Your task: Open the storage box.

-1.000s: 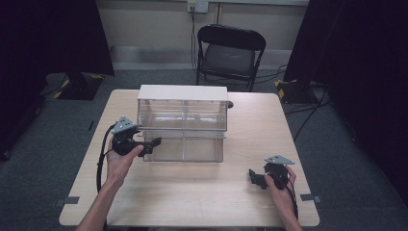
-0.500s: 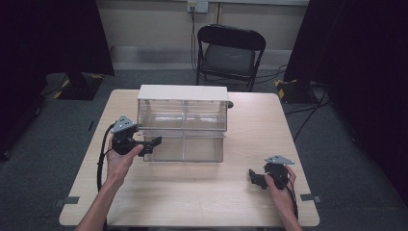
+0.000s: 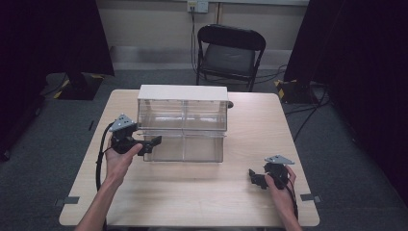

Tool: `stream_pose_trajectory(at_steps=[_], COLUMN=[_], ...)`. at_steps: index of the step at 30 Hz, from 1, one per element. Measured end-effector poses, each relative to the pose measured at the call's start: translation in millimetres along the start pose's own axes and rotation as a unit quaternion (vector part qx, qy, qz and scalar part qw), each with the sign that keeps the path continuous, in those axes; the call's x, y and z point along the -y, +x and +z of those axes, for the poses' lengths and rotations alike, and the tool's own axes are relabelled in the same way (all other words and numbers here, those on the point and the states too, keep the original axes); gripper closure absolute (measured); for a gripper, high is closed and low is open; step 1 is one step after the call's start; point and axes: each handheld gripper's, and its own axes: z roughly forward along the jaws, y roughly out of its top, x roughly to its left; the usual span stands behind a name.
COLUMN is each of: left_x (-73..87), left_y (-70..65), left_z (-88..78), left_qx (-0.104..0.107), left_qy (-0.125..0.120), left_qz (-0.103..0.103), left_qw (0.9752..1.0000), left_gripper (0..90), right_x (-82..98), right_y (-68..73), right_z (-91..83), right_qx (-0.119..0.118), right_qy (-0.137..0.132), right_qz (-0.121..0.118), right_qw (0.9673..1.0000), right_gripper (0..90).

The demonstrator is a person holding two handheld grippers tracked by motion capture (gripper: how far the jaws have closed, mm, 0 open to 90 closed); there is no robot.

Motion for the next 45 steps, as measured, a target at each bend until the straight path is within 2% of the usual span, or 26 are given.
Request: stream_pose_trajectory(at_steps=[26,45], left_x=[1.5,0.2], left_y=[0.3,-0.1], left_z=[2.1,1.8], left_qx=[0.001,-0.003], left_qy=[0.001,0.004], left_qz=[-0.011,-0.004], left_qw=[0.9999,1.0], left_gripper=[0.0,0.0], right_x=[-0.1,-0.2], right_y=[-0.1,-0.2], right_z=[0.2,0.2], right_qx=[0.0,-0.001], right_qy=[0.0,0.0], right_qz=[0.0,0.0], right_qw=[1.0,1.0], right_gripper=[10.4,10.4])
